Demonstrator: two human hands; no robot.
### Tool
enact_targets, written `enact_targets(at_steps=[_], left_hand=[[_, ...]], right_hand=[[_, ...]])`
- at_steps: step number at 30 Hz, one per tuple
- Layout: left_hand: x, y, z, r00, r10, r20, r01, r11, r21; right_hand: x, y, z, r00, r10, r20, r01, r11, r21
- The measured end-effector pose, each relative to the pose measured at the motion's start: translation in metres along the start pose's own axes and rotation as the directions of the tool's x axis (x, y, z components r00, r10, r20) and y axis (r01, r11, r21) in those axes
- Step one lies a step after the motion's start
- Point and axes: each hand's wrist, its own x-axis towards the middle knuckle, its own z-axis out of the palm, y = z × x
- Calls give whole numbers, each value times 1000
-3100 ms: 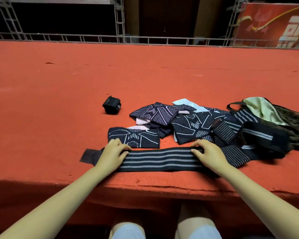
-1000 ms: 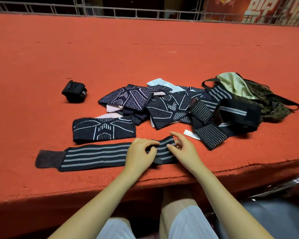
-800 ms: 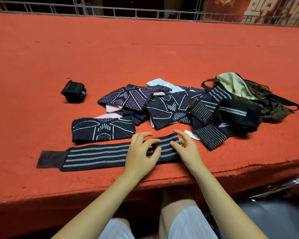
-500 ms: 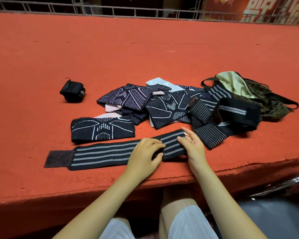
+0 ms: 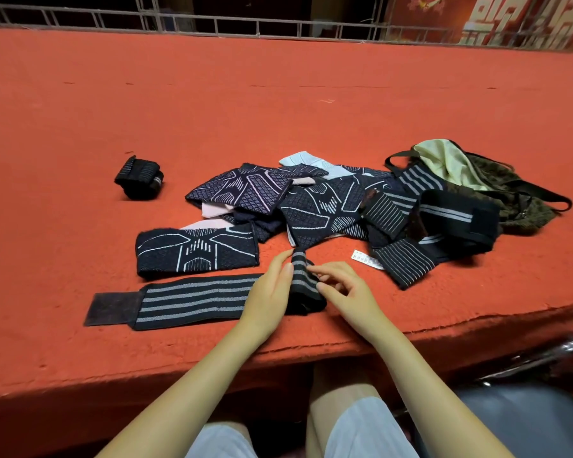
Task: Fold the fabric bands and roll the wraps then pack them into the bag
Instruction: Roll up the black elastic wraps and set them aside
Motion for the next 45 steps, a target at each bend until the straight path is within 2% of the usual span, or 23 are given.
enact_targets(at_steps=[4, 8, 11, 13, 18, 20, 25, 28, 30, 33, 35, 37, 38, 41, 43, 45], left_hand=[[1, 2, -2, 996, -11, -85, 17, 998, 66], [-5, 2, -14, 983, 34, -179, 25, 948, 317], [-9, -3, -26, 982, 92, -164, 2, 865, 501], [-12, -5, -28, 985, 93, -144, -3, 850, 527], [-13, 1, -25, 981, 3, -193, 62, 941, 334], [-10, 6, -23, 982, -32, -184, 76, 968, 240], [0, 18, -4, 986, -116, -117, 108, 991, -75], [0, 15, 4, 970, -178, -165, 134, 959, -250], [-2, 15, 7, 959, -198, -204, 137, 951, -277], [-6, 16, 9, 973, -138, -187, 119, 987, -111], [-7, 11, 7, 988, -28, -150, 54, 983, 173], [-5, 3, 0, 989, 95, -111, -36, 895, 444], [-5, 0, -5, 988, 117, -104, -52, 870, 490], [-6, -2, -14, 981, 156, -118, -79, 869, 489], [-7, -4, -13, 970, 225, -90, -152, 853, 499], [-9, -4, -10, 972, 231, -39, -187, 868, 460]], right_hand=[[0, 1, 3, 1000, -3, 28, 4, 999, -48], [2, 2, 6, 998, 57, 23, -52, 981, -186], [8, -5, 10, 986, 162, 47, -152, 974, -168], [13, -9, 15, 974, 215, 66, -201, 963, -181], [9, -7, 26, 984, 171, 52, -147, 940, -307], [8, -8, 25, 989, 147, 24, -137, 960, -243], [9, -10, 21, 975, 221, -24, -223, 972, -75], [8, -12, 21, 972, 234, -19, -234, 970, -60], [9, -11, 20, 972, 234, -4, -233, 967, -98], [8, -5, 19, 975, 220, -5, -219, 970, -109], [8, -2, 18, 979, 203, -13, -203, 972, -120], [8, -1, 19, 980, 196, -24, -197, 975, -102], [9, -1, 20, 981, 193, -34, -195, 976, -92], [9, 1, 20, 982, 180, -54, -183, 981, -58], [9, 2, 20, 981, 185, -63, -186, 983, -13], [9, 0, 19, 975, 200, -91, -193, 978, 78]])
